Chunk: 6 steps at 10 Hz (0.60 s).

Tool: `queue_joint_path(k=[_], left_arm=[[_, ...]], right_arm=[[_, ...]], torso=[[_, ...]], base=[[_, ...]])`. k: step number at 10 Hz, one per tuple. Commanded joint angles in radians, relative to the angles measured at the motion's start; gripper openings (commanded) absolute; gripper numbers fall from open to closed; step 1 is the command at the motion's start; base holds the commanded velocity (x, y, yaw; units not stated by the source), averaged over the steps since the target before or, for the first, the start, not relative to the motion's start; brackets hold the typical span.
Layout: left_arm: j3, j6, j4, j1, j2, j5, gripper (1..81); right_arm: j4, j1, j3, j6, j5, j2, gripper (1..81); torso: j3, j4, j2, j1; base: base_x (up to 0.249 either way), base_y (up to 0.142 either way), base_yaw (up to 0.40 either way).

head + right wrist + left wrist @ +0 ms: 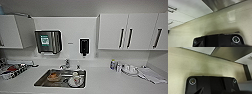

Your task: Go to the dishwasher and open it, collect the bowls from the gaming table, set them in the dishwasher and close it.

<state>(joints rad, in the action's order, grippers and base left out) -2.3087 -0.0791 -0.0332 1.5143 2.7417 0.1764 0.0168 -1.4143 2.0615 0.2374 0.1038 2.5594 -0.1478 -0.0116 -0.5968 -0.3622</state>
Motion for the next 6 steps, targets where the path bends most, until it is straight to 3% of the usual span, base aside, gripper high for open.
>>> queue_joint_path(k=[1,3,6], left_arm=[[0.034,-0.001,-0.004,-0.053,-0.036,-0.040,81.1],[0.022,0.001,-0.007,-0.053,-0.019,-0.040,81.1],[0.008,0.001,-0.005,-0.053,-0.011,-0.040,81.1]], right_arm=[[-0.012,0.091,-0.018,0.023,-0.039,-0.054,81.1],[-0.012,0.091,-0.034,0.026,-0.038,-0.071,81.1],[-0.012,0.106,-0.089,0.055,-0.009,-0.124,81.1]], torso=[[-0.079,0.000,-0.096,-0.062],[-0.109,0.000,-0.157,-0.098],[-0.196,0.000,-0.253,-0.159]], base=[[0.000,0.000,0.000],[0.000,0.000,0.000],[0.000,0.000,0.000]])
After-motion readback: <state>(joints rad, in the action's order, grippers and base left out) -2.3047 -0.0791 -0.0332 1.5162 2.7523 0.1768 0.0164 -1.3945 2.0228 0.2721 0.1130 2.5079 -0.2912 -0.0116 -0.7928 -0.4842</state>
